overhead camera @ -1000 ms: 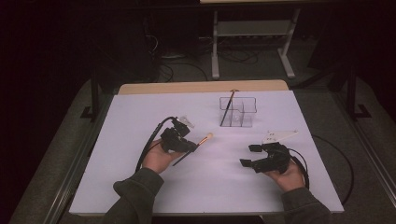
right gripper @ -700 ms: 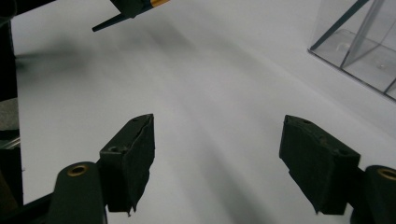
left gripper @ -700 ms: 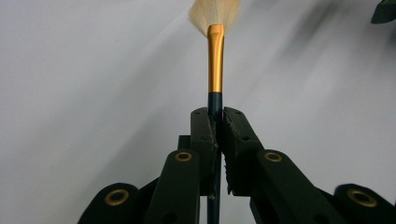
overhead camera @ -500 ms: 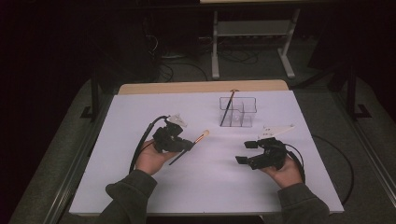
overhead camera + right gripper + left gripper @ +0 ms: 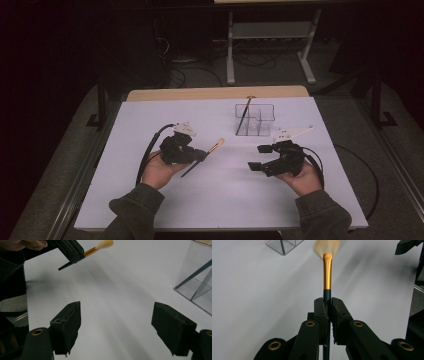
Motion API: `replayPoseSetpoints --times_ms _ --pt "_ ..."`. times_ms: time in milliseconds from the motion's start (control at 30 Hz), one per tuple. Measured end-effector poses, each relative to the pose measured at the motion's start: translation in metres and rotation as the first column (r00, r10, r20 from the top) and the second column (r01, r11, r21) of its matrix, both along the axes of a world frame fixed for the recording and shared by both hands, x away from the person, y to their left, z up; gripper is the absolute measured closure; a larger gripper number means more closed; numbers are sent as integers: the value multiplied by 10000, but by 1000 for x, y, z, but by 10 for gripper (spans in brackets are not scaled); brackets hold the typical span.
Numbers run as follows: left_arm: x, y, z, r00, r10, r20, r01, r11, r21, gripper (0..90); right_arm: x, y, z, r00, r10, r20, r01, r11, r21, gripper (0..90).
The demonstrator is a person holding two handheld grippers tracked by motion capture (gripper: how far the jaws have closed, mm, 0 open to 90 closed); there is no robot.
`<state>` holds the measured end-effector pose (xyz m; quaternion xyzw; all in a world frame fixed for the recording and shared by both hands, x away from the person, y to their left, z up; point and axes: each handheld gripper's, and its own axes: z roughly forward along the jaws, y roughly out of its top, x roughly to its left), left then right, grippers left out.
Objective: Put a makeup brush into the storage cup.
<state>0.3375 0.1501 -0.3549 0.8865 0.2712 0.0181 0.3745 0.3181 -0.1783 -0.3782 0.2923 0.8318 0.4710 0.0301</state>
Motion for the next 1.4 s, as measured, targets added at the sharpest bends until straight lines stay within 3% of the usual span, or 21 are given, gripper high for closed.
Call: replayPoseSetpoints --times_ms 367,467,800,1167,1400 --pt "-4 1 4 9992 -374 158 379 9988 -315 831 7 10 16 9994 335 12 -335 9994 47 217" --pt "-6 1 5 9986 -494 184 504 9970 -584 831 9 13 18 9991 411 -80 -410 9991 140 210" --pt "-11 1 10 9949 -878 494 921 9914 -926 831 13 26 25 9960 886 -108 -886 9961 6 185" --pt "-15 -1 10 9916 -1127 635 1187 9877 -1014 831 17 33 35 9920 1231 -278 -1233 9924 -45 182" --pt "-18 -3 12 9866 -1377 879 1464 9841 -1006 831 20 42 40 9857 1636 -390 -1646 9861 -225 232"
